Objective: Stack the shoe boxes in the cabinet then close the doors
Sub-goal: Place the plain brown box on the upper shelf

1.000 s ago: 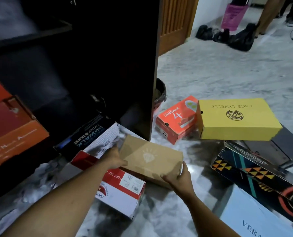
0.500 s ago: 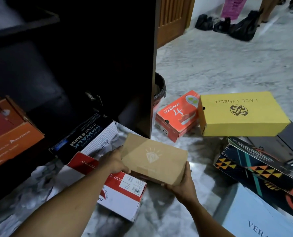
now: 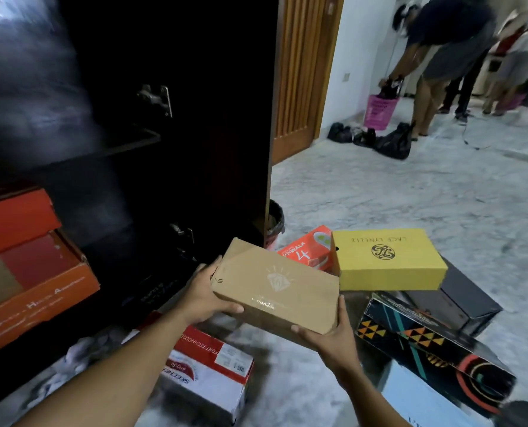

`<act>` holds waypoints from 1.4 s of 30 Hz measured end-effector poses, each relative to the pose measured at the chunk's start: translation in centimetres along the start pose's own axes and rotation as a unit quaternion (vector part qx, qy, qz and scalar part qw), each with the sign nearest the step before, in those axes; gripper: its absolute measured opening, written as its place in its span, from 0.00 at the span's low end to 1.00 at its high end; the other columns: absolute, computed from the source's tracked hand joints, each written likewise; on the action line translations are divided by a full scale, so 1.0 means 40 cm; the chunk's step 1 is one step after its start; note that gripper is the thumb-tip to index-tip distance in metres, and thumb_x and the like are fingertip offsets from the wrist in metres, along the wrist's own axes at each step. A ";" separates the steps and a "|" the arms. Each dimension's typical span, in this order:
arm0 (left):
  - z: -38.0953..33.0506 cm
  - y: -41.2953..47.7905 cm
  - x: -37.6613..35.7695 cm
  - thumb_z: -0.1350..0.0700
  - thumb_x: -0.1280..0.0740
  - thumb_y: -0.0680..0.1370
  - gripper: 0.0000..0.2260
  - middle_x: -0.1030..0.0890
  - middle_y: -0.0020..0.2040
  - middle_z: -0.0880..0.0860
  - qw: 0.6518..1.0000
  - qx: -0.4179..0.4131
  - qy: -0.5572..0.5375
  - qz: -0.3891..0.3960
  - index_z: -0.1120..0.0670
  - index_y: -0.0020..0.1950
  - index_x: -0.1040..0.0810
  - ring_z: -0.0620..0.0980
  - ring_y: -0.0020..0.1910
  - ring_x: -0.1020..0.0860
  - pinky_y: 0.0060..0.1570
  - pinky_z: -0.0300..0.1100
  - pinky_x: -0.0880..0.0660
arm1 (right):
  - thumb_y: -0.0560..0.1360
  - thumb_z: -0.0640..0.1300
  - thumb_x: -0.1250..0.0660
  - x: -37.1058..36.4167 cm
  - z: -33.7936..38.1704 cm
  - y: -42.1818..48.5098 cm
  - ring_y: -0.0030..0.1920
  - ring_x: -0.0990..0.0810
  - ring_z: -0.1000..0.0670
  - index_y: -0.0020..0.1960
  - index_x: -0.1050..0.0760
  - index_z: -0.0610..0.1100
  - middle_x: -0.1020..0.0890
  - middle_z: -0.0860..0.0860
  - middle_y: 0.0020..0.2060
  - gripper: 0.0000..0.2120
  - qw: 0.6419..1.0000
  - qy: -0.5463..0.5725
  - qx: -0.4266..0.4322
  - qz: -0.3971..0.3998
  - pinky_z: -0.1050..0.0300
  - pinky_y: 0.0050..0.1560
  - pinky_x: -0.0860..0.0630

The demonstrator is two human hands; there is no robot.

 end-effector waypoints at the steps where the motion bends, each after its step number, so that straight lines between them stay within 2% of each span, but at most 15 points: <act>1: -0.024 -0.013 0.030 0.49 0.13 0.51 0.61 0.37 0.73 0.48 1.000 -0.009 0.005 -0.014 0.51 0.79 0.40 0.44 0.70 0.36 0.68 0.37 0.40 | 0.58 0.39 0.14 -0.004 0.038 -0.011 0.53 0.22 0.69 0.68 0.40 0.65 0.23 0.62 0.59 0.51 1.000 0.008 0.015 0.003 0.71 0.47 0.23; 4: -0.100 -0.063 0.126 0.45 0.14 0.49 0.62 0.35 0.72 0.50 0.998 -0.035 0.010 -0.053 0.49 0.79 0.39 0.49 0.72 0.35 0.67 0.38 0.39 | 0.57 0.45 0.13 -0.026 0.137 -0.042 0.60 0.22 0.53 0.74 0.42 0.66 0.25 0.64 0.60 0.56 0.999 0.030 0.042 0.014 0.46 0.56 0.19; 5: -0.119 -0.083 0.162 0.45 0.14 0.49 0.62 0.35 0.70 0.50 0.997 -0.043 -0.001 -0.068 0.50 0.79 0.39 0.49 0.71 0.34 0.65 0.37 0.39 | 0.57 0.46 0.13 -0.040 0.171 -0.053 0.60 0.22 0.50 0.76 0.45 0.65 0.26 0.66 0.60 0.59 0.998 0.040 0.051 0.020 0.44 0.54 0.19; 7: -0.152 -0.126 0.240 0.47 0.13 0.49 0.62 0.34 0.65 0.48 0.994 -0.054 -0.014 -0.093 0.50 0.79 0.39 0.46 0.65 0.32 0.63 0.36 0.37 | 0.58 0.48 0.13 -0.077 0.233 -0.076 0.58 0.22 0.49 0.76 0.46 0.66 0.26 0.64 0.60 0.59 0.995 0.043 0.083 0.032 0.51 0.41 0.18; 9: -0.176 -0.169 0.324 0.44 0.14 0.48 0.63 0.33 0.65 0.48 0.990 -0.070 -0.009 -0.119 0.48 0.79 0.39 0.46 0.66 0.31 0.65 0.36 0.36 | 0.57 0.50 0.14 -0.120 0.304 -0.108 0.56 0.21 0.49 0.77 0.44 0.64 0.24 0.58 0.61 0.58 0.993 0.042 0.103 0.045 0.55 0.35 0.19; 10: -0.192 -0.192 0.367 0.43 0.14 0.47 0.64 0.33 0.67 0.49 0.988 -0.076 -0.010 -0.131 0.47 0.79 0.39 0.47 0.69 0.32 0.67 0.36 0.38 | 0.56 0.51 0.14 -0.141 0.336 -0.118 0.56 0.21 0.48 0.77 0.44 0.62 0.24 0.57 0.62 0.58 0.991 0.043 0.114 0.048 0.53 0.37 0.18; 13: -0.240 -0.249 0.481 0.51 0.13 0.52 0.60 0.35 0.68 0.48 0.981 -0.093 -0.040 -0.163 0.48 0.79 0.40 0.40 0.70 0.39 0.62 0.28 0.42 | 0.57 0.56 0.14 -0.201 0.434 -0.130 0.63 0.24 0.48 0.78 0.45 0.59 0.28 0.56 0.67 0.59 0.988 0.030 0.142 0.061 0.47 0.58 0.20; 15: -0.263 -0.266 0.554 0.50 0.13 0.51 0.61 0.33 0.66 0.46 0.975 -0.109 -0.058 -0.186 0.49 0.79 0.40 0.42 0.69 0.33 0.58 0.26 0.37 | 0.56 0.63 0.16 -0.244 0.504 -0.128 0.67 0.25 0.49 0.77 0.45 0.62 0.29 0.56 0.70 0.58 0.983 0.008 0.172 0.067 0.44 0.62 0.21; 19: -0.281 -0.261 0.689 0.49 0.14 0.53 0.57 0.30 0.68 0.50 0.955 -0.113 -0.053 -0.268 0.50 0.78 0.37 0.49 0.67 0.30 0.67 0.44 0.32 | 0.56 0.69 0.19 -0.347 0.619 -0.076 0.73 0.30 0.50 0.78 0.52 0.66 0.37 0.60 0.77 0.60 0.972 0.000 0.220 0.079 0.40 0.65 0.24; 22: -0.266 -0.216 0.765 0.54 0.14 0.57 0.52 0.27 0.65 0.48 0.942 -0.115 -0.081 -0.304 0.53 0.76 0.35 0.48 0.66 0.28 0.64 0.43 0.31 | 0.55 0.71 0.20 -0.437 0.683 -0.026 0.74 0.32 0.51 0.80 0.52 0.59 0.38 0.59 0.77 0.63 0.965 0.009 0.249 0.083 0.43 0.70 0.28; 25: -0.230 -0.152 0.835 0.59 0.15 0.59 0.46 0.24 0.61 0.48 0.936 -0.104 -0.095 -0.322 0.54 0.74 0.32 0.49 0.63 0.26 0.56 0.38 0.31 | 0.55 0.70 0.20 -0.537 0.722 0.033 0.71 0.33 0.54 0.81 0.51 0.56 0.37 0.62 0.73 0.65 0.965 0.020 0.245 0.095 0.48 0.72 0.30; 29: -0.153 -0.046 0.919 0.58 0.16 0.61 0.46 0.25 0.63 0.49 0.937 -0.064 -0.096 -0.331 0.54 0.74 0.33 0.50 0.62 0.25 0.56 0.40 0.29 | 0.58 0.66 0.19 -0.668 0.750 0.113 0.68 0.33 0.54 0.81 0.51 0.56 0.37 0.59 0.71 0.62 0.969 0.012 0.231 0.091 0.54 0.67 0.28; 35: -0.059 0.103 0.951 0.52 0.17 0.63 0.47 0.27 0.70 0.53 0.919 -0.019 -0.097 -0.381 0.52 0.78 0.37 0.52 0.65 0.26 0.62 0.47 0.26 | 0.60 0.69 0.21 -0.781 0.721 0.239 0.63 0.21 0.54 0.73 0.39 0.68 0.23 0.59 0.65 0.46 0.960 0.041 0.241 0.138 0.47 0.63 0.21; 39: -0.065 0.199 0.940 0.55 0.20 0.69 0.37 0.25 0.67 0.56 0.895 -0.021 -0.106 -0.433 0.56 0.75 0.31 0.53 0.63 0.24 0.60 0.45 0.26 | 0.59 0.72 0.23 -0.814 0.707 0.286 0.65 0.24 0.54 0.76 0.43 0.67 0.29 0.59 0.69 0.51 0.958 0.030 0.248 0.139 0.47 0.63 0.22; 42: -0.100 0.266 0.906 0.55 0.24 0.73 0.28 0.23 0.66 0.58 0.906 -0.022 -0.133 -0.402 0.57 0.71 0.27 0.55 0.61 0.21 0.52 0.40 0.27 | 0.61 0.71 0.25 -0.837 0.717 0.312 0.68 0.28 0.54 0.79 0.44 0.60 0.35 0.62 0.69 0.52 0.950 -0.018 0.266 0.161 0.47 0.68 0.25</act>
Point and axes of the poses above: each hand's wrist, its own y-axis towards the middle knuckle, its own x-axis out of the back of the hand, z = x × y, the point moved 1 cm from there along y, towards the middle knuckle
